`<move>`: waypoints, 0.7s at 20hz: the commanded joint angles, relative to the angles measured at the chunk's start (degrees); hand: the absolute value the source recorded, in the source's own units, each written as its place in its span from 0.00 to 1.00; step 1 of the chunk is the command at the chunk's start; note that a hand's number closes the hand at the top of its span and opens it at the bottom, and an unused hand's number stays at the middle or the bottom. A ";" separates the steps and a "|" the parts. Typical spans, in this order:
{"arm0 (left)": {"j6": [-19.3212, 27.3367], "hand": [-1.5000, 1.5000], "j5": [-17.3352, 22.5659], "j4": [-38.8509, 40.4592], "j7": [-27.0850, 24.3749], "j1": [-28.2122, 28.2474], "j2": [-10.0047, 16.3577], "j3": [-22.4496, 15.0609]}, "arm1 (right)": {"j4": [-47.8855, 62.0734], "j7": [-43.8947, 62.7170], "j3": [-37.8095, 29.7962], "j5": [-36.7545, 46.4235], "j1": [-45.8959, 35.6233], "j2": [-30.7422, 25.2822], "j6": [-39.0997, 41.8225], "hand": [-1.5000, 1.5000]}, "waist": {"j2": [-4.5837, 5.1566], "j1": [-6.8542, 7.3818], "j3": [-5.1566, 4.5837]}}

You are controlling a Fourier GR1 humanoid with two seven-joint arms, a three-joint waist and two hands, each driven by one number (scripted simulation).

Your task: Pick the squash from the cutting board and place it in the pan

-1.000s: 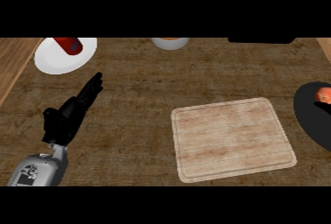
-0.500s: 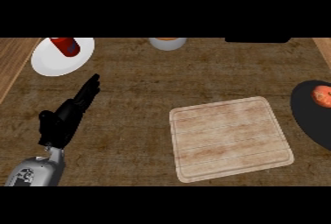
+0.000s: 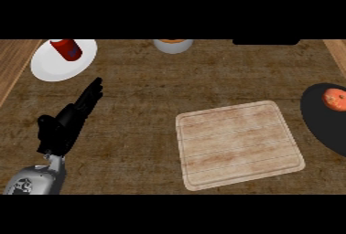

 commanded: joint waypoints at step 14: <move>-0.58 0.50 -1.53 -0.84 0.53 0.94 -0.95 0.81 | -3.14 -14.61 -0.62 -1.11 12.79 6.58 4.01 0.00 | -0.39 -0.80 -0.05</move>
